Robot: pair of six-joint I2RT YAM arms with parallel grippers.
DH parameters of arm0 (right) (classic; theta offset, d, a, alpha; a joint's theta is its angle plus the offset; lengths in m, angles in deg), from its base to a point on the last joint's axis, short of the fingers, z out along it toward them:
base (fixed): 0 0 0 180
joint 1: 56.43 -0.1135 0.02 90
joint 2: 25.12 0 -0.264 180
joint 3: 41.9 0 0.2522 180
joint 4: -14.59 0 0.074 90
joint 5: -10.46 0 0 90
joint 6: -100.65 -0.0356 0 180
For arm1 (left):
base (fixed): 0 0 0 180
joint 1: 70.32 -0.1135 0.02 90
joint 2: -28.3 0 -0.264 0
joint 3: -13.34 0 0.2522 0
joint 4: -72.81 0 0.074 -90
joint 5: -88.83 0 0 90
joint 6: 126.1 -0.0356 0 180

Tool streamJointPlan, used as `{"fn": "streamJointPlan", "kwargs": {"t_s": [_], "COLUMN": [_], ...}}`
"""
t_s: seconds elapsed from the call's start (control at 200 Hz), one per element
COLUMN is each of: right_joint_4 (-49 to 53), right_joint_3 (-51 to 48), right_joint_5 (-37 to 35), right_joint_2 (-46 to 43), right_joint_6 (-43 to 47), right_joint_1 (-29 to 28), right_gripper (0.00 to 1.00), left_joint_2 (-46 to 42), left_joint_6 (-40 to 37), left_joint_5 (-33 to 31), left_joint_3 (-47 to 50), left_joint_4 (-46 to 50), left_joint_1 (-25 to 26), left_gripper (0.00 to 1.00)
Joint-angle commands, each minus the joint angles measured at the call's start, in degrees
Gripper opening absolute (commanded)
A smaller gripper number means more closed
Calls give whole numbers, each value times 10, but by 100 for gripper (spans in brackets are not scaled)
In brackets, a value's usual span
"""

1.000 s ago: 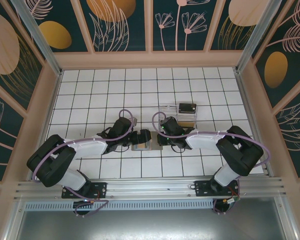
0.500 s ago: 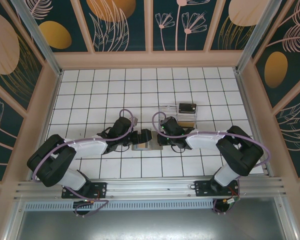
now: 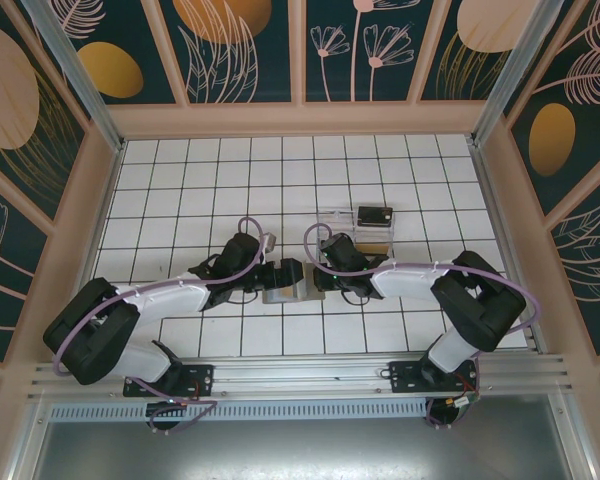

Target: Take the credit cards out of the card holder

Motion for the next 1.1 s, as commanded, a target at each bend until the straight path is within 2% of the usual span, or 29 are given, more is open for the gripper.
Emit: {"fn": "streamJointPlan", "kwargs": {"t_s": [0.0, 0.35, 0.756, 0.901, 1.096], "right_joint_4": [8, 6, 5, 14, 15], "right_joint_3": [-11, -27, -57, -66, -89], "right_joint_5": [13, -20, -48, -62, -63], "right_joint_2": [14, -24, -88, -102, -147], "right_joint_6": [-11, -25, -45, -57, -62], "right_joint_1": [-3, -2, 7, 8, 16], "right_gripper": [18, 19, 19, 19, 20], "left_joint_2": [-3, 12, 60, 65, 57], "left_joint_6": [0, 11, 35, 30, 27], "left_joint_5": [25, 76, 105, 103, 67], "left_joint_3": [6, -12, -47, -63, -61], "left_joint_4": [-25, -88, -142, -131, -101], "left_joint_1": [3, 5, 21, 26, 26], "left_gripper": [92, 92, 91, 91, 90]}}
